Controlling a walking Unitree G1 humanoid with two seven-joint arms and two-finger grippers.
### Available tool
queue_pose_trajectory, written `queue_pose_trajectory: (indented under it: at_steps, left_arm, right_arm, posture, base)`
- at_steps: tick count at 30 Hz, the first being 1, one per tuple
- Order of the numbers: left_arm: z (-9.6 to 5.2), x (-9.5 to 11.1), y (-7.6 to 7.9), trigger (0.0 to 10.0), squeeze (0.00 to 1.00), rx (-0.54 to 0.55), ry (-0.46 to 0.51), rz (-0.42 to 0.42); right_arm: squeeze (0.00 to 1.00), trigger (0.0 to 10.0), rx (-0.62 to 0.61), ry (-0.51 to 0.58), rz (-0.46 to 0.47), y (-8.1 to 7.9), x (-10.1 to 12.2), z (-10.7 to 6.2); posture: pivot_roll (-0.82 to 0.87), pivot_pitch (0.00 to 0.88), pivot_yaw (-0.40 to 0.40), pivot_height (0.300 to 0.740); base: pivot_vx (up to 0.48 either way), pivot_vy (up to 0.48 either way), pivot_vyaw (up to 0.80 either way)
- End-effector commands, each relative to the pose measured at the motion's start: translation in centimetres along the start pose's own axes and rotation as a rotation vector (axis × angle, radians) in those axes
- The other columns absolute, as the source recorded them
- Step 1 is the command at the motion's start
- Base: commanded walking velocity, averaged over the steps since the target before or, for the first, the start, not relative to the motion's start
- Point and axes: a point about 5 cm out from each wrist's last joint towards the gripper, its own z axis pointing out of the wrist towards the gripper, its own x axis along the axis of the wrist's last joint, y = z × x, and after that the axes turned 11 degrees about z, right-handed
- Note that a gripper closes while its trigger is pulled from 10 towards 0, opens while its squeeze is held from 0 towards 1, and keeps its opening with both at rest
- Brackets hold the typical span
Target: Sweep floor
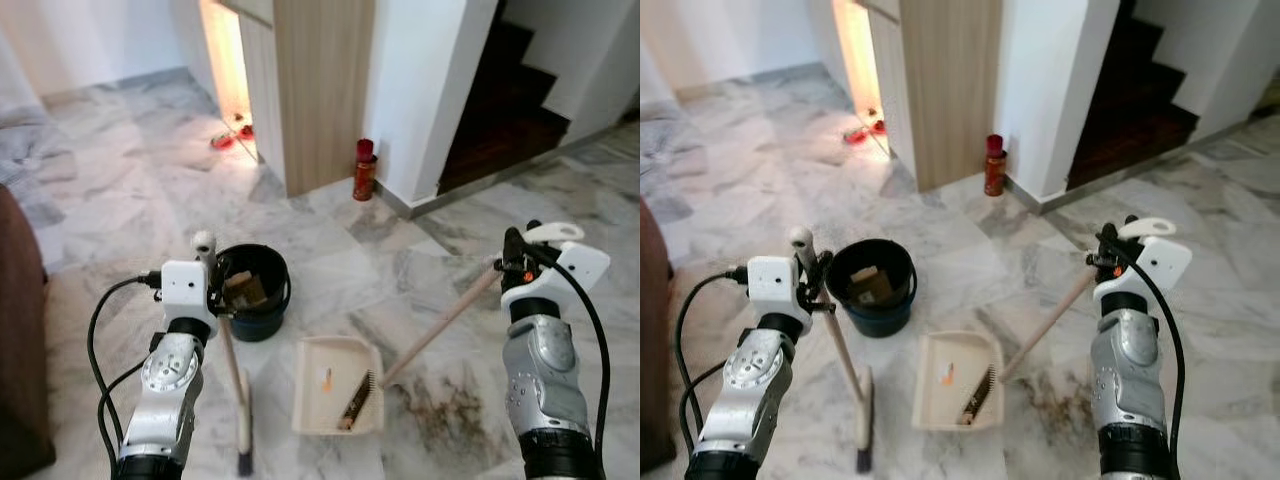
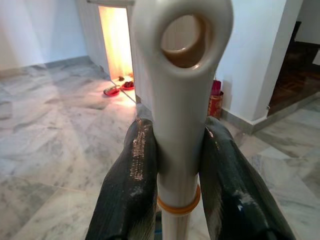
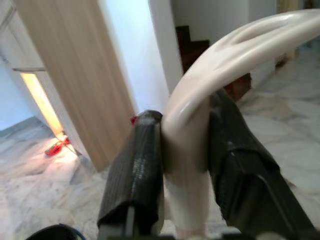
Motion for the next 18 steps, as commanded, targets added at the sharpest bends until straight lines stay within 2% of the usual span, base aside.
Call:
queue_pose_trajectory:
  at_steps: [1,4,18]
  left_arm:
    - [0.41,1.06,-0.09,10.0,0.0,0.0,0.046,0.009]
    - [0.42,1.06,-0.06,10.0,0.0,-0.001,0.045,0.01]
    - [0.44,1.08,-0.14,10.0,0.0,0.002,0.045,0.012]
  right_arm:
    - [0.0,10.0,0.005,0.054,0.014,-0.15,1.18,0.33]
    - [0.0,10.0,0.005,0.053,0.016,-0.14,1.18,0.31]
    - [0.0,10.0,0.009,0.058,0.013,-0.31,1.21,0.34]
  posture:
    - [0.01,0.0,0.004,0.74]
    - [0.01,0.0,0.004,0.74]
    - [0.02,0.0,0.003,0.74]
  base:
    - [0.0,0.311,-0.54]
    - [0.0,0.309,-0.53]
    - [0.0,0.312,0.0]
